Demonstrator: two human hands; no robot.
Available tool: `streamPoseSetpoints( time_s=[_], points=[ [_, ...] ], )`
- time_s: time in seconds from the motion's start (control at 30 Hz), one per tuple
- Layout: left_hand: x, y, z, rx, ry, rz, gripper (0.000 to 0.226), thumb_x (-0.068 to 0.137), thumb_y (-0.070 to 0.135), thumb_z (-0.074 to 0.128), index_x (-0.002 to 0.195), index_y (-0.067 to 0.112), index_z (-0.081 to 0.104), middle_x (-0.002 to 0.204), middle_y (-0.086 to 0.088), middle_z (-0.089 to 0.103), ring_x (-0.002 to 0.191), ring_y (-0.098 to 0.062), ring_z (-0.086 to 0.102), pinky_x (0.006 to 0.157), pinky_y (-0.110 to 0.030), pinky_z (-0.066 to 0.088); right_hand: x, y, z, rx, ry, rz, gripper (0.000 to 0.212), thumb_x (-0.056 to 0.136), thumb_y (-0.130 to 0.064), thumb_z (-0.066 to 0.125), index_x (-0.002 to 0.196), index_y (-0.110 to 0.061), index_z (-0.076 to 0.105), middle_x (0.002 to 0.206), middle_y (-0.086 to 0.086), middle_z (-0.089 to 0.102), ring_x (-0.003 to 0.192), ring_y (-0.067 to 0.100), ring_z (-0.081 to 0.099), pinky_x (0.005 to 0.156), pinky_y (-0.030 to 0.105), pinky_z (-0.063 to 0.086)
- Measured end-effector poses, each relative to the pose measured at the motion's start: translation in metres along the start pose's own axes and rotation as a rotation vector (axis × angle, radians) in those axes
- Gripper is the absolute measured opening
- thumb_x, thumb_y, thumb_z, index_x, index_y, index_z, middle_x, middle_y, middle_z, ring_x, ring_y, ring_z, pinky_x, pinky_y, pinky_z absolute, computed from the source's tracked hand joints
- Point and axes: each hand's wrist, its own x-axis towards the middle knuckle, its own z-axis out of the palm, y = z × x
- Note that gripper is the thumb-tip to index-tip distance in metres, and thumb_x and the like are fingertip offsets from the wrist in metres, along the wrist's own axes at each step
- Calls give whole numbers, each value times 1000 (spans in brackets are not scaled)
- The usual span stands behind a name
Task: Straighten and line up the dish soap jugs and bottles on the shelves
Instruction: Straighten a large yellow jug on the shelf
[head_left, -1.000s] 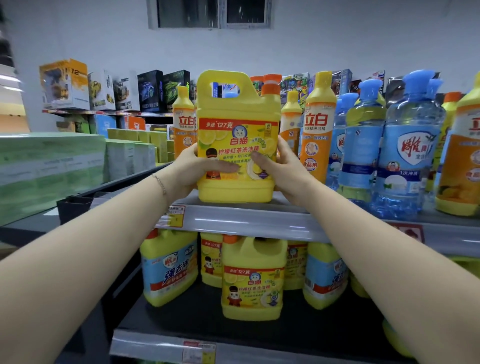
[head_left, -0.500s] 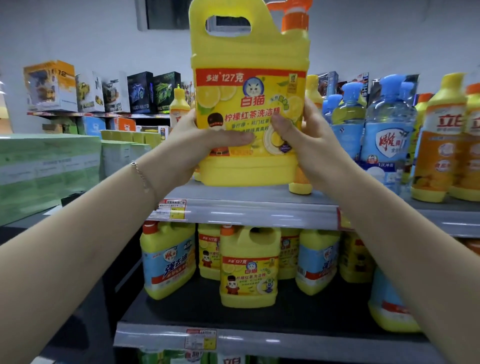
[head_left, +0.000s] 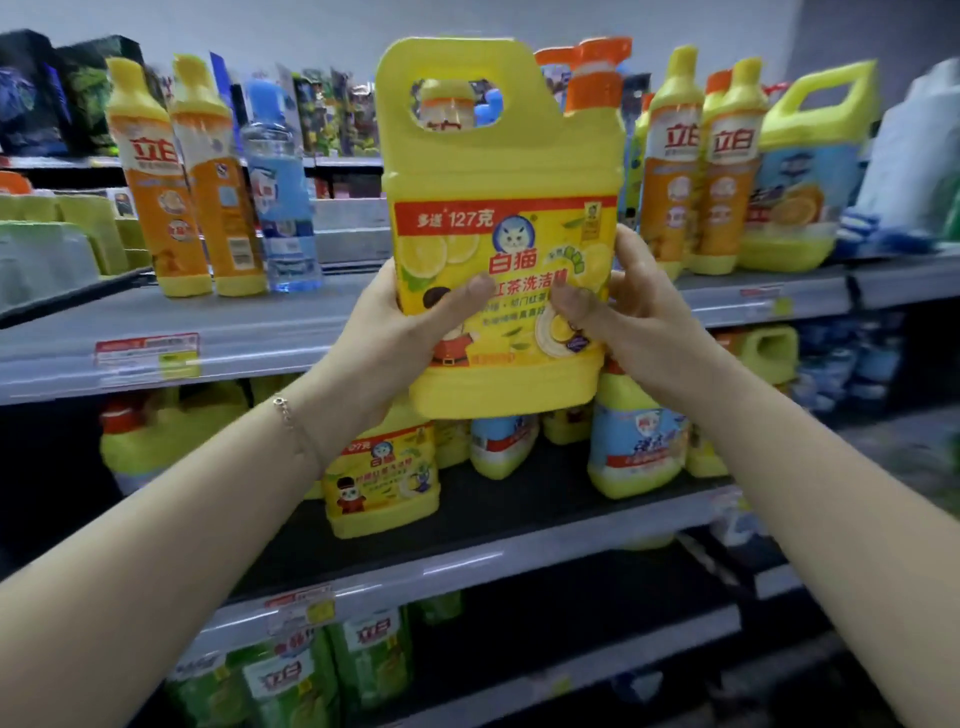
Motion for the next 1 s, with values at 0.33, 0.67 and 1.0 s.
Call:
streamPoseSetpoints(
  time_s=[0.33, 0.67, 1.0],
  points=[
    [11, -40, 75, -84, -135, -69, 70, 73, 43, 72, 134, 23, 43, 120, 8, 68, 106, -10, 67, 85, -33, 57, -42, 17, -74, -126, 99, 121, 65, 73, -20, 69, 129, -13, 37, 106, -6, 71, 104, 14, 66, 85, 32, 55],
    [26, -93, 156, -166, -103, -225, 73, 69, 25, 86, 131, 20, 48, 121, 0, 68, 109, -21, 66, 91, -48, 54, -56, 66, -164, -213, 13, 205, 70, 71, -19, 72, 129, -16, 35, 114, -3, 64, 105, 7, 63, 82, 25, 54],
    [24, -146, 212, -51, 54, -380, 75, 54, 29, 86, 123, 19, 58, 109, 5, 73, 99, -13, 70, 89, -41, 56, -66, 138, -222, -158, -147, 264, 71, 75, -20, 73, 131, -15, 29, 120, -1, 62, 113, 13, 60, 91, 34, 53]
  ],
)
